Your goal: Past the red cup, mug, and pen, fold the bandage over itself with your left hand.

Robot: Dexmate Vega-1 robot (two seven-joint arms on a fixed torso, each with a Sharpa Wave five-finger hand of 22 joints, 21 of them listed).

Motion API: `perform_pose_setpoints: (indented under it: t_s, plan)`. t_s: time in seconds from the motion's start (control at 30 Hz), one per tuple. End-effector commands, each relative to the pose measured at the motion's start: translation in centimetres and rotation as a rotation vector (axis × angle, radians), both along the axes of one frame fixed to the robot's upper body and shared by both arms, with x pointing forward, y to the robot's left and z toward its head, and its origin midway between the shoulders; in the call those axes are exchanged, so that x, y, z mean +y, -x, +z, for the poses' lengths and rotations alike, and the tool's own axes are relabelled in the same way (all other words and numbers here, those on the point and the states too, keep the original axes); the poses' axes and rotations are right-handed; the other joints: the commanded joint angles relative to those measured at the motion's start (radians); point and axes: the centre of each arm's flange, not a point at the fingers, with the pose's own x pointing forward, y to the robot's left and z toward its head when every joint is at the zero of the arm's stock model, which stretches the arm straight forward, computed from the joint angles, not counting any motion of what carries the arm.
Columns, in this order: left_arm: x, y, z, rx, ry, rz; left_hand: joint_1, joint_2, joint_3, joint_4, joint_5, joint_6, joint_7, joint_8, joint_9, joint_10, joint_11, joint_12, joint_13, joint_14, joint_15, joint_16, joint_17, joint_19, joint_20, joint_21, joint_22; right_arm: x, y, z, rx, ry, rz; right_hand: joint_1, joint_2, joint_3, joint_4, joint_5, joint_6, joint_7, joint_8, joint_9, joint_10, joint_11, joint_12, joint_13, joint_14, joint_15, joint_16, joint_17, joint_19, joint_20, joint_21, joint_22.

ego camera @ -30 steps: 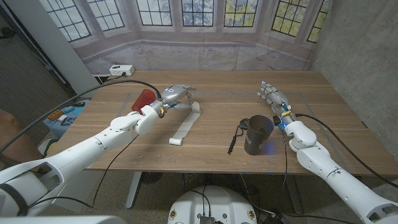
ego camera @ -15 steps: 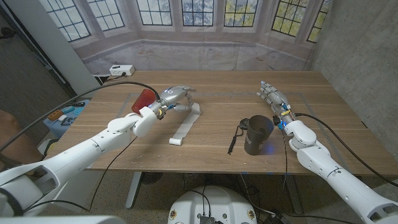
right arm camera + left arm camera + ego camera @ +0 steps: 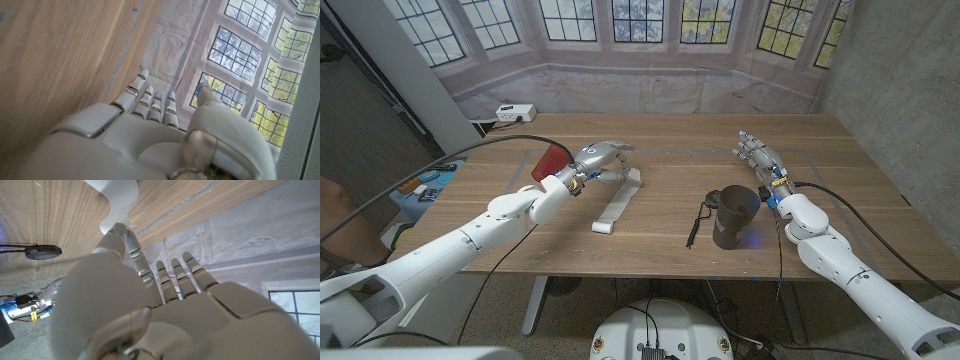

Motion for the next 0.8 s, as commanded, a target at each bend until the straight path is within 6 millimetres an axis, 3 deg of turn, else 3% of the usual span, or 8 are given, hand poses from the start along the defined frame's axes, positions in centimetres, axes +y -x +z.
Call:
perform_pose_setpoints:
  t_s: [0.03, 0.8]
  plan:
    - [1.59, 1.13, -1.25, 0.019, 0.001, 0.001, -0.01, -0.001, 0.009, 0.002, 0.007, 0.003, -0.004, 0.01, 0.04, 0.004, -0.001, -0.003, 0.005, 0.002, -0.006, -0.002, 0.003, -0.002, -0.004, 0.0, 0.002, 0.25, -0.23, 0.21, 0.01, 0.005, -0.016, 0.01, 0.004, 0.005, 0.002, -0.002, 0.007, 0.001, -0.003, 0.002, 0.003, 0.003, 0.003, 0.003, 0.006, -0.029, 0.009, 0.003, 0.012, -0.047, 0.002, 0.003]
    - [1.6, 1.93, -2.0, 0.035, -0.004, -0.02, -0.012, -0.001, 0.011, 0.003, 0.007, 0.001, -0.007, 0.018, 0.04, 0.005, -0.001, -0.004, 0.005, 0.001, -0.007, -0.002, 0.003, -0.011, -0.009, -0.003, 0.002, 0.24, 0.09, -0.65, 0.023, -0.003, -0.023, 0.011, 0.004, 0.005, 0.001, -0.002, 0.01, 0.002, -0.002, 0.002, 0.005, 0.004, 0.004, 0.003, 0.006, -0.028, 0.009, 0.002, 0.012, -0.046, 0.002, 0.003]
